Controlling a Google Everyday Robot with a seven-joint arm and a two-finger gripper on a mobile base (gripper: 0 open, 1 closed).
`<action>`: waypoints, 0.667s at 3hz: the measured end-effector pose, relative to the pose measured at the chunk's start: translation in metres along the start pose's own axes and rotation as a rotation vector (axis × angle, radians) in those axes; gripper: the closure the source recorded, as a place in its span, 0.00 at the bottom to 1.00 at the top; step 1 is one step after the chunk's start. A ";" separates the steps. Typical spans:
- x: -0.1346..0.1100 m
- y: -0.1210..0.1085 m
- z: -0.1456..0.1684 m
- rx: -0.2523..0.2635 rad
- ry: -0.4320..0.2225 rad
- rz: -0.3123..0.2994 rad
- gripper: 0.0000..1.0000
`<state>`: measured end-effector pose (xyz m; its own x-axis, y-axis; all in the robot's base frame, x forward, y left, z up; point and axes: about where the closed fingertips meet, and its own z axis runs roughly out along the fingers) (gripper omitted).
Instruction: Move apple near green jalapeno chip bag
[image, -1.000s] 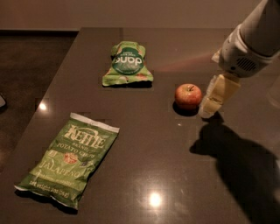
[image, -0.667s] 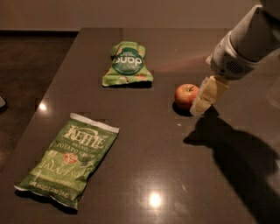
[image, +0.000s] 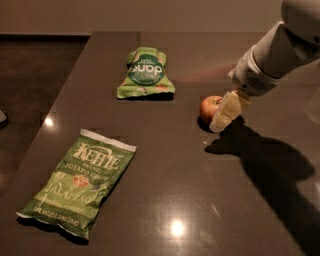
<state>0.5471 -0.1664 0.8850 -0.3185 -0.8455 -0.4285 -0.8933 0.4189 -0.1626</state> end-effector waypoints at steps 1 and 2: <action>0.001 -0.002 0.014 -0.010 -0.009 0.000 0.00; 0.003 -0.003 0.025 -0.016 -0.007 -0.004 0.00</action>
Offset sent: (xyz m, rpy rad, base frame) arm 0.0145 0.0048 -0.0364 0.0103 0.0166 0.0151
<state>0.5566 -0.1618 0.8618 -0.3127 -0.8450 -0.4338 -0.8998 0.4098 -0.1498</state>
